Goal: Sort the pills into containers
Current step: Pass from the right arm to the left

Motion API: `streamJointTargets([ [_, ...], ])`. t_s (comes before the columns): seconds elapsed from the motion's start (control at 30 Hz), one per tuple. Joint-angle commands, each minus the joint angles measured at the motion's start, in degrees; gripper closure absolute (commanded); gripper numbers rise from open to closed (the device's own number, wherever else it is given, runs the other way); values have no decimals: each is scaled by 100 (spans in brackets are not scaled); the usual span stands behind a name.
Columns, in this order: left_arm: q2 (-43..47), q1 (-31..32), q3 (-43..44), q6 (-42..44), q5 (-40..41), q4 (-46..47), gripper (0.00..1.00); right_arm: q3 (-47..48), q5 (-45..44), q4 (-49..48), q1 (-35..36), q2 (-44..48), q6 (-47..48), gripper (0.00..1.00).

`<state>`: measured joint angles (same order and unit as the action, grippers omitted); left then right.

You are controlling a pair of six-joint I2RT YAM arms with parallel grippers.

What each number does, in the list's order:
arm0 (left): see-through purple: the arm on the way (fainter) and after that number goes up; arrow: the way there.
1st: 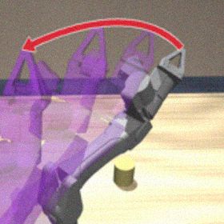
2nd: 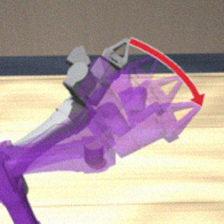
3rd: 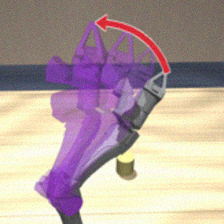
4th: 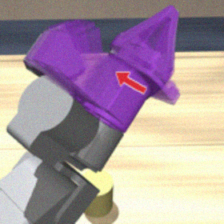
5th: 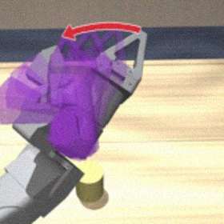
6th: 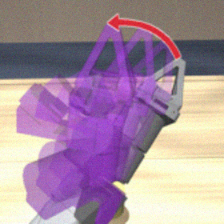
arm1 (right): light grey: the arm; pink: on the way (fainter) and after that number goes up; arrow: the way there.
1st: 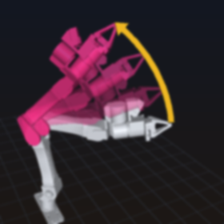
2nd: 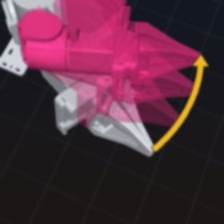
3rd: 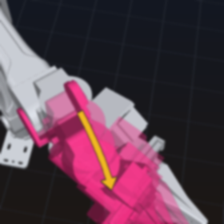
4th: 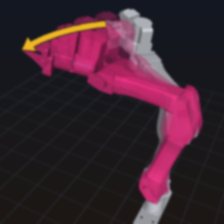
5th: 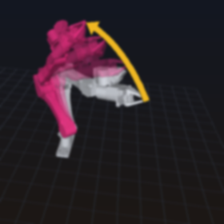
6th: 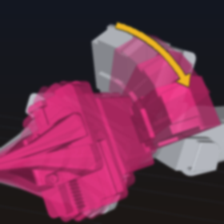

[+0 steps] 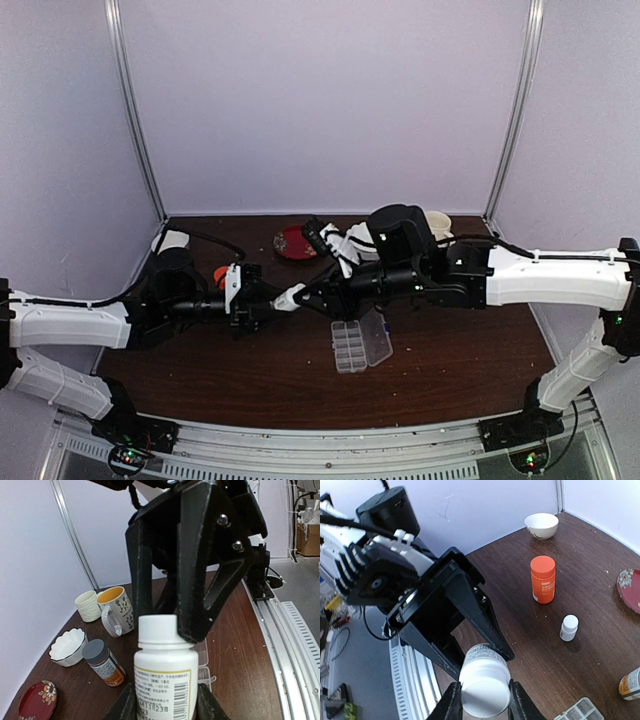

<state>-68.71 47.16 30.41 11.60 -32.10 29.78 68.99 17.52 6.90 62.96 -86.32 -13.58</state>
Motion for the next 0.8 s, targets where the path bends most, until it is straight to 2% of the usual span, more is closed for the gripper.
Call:
streamJointTargets([
  [0.0, 95, 92, 488, 43, -909, -72, 80, 171, 410, 255, 27, -82, 1481, 82],
  [0.27, 164, 92, 516, 146, -1101, -264, 80, 597, 469, 693, 37, -313, 3990, 81],
  [0.4, 137, 92, 526, 105, -1291, -289, 80, 700, 478, 1026, 41, -330, 5543, 80],
  [0.77, 85, 92, 631, 86, -1616, -543, 80, 310, 79, 522, 54, -113, 9154, 87],
])
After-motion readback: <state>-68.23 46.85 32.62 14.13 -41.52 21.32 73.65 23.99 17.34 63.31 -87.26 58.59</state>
